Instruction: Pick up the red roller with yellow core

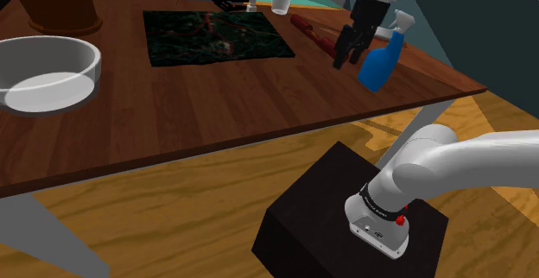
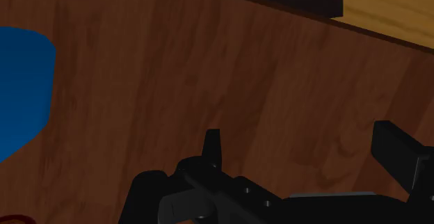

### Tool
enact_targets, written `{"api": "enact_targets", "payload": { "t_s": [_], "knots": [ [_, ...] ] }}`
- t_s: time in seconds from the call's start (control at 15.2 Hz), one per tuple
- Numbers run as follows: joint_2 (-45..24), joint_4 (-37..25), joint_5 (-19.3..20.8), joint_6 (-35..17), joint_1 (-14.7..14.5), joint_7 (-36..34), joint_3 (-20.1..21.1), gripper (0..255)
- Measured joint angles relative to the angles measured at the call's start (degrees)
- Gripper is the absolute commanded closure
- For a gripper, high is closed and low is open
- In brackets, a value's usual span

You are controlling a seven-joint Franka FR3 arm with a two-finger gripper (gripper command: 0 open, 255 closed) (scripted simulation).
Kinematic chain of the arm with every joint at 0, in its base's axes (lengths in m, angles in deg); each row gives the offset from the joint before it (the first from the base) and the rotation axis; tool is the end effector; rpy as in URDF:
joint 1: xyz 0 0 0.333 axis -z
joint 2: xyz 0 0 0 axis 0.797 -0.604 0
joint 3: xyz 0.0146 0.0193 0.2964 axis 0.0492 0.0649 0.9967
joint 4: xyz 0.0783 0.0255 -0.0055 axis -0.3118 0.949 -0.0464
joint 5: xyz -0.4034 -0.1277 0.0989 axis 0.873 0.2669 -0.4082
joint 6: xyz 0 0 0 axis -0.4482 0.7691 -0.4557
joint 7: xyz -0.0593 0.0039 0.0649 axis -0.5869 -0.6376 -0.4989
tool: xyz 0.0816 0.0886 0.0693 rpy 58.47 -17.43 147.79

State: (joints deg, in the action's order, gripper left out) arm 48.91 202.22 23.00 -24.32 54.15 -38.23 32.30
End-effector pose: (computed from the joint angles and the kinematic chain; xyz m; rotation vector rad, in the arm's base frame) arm 0.3570 -0.0154 0.5567 -3.0387 0.0791 0.0644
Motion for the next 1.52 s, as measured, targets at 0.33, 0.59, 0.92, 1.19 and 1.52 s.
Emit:
{"api": "enact_targets", "payload": {
  "t_s": [0.33,0.59,0.92,1.19,1.52],
  "knots": [
    [-4.9,-2.4,1.3,-2.8,1.0,2.0,-2.5,0],
    [-11.7,-6.2,2.4,-6.1,2.1,4.6,-5.7,0],
    [-20.3,-12.1,2.3,-9.5,3.0,7.5,-9.3,0],
    [-28.0,-17.9,1.4,-11.6,3.8,10.3,-12.3,0],
    [-37.6,-26.8,-1.1,-12.3,5.2,13.9,-15.8,0]
  ]
}}
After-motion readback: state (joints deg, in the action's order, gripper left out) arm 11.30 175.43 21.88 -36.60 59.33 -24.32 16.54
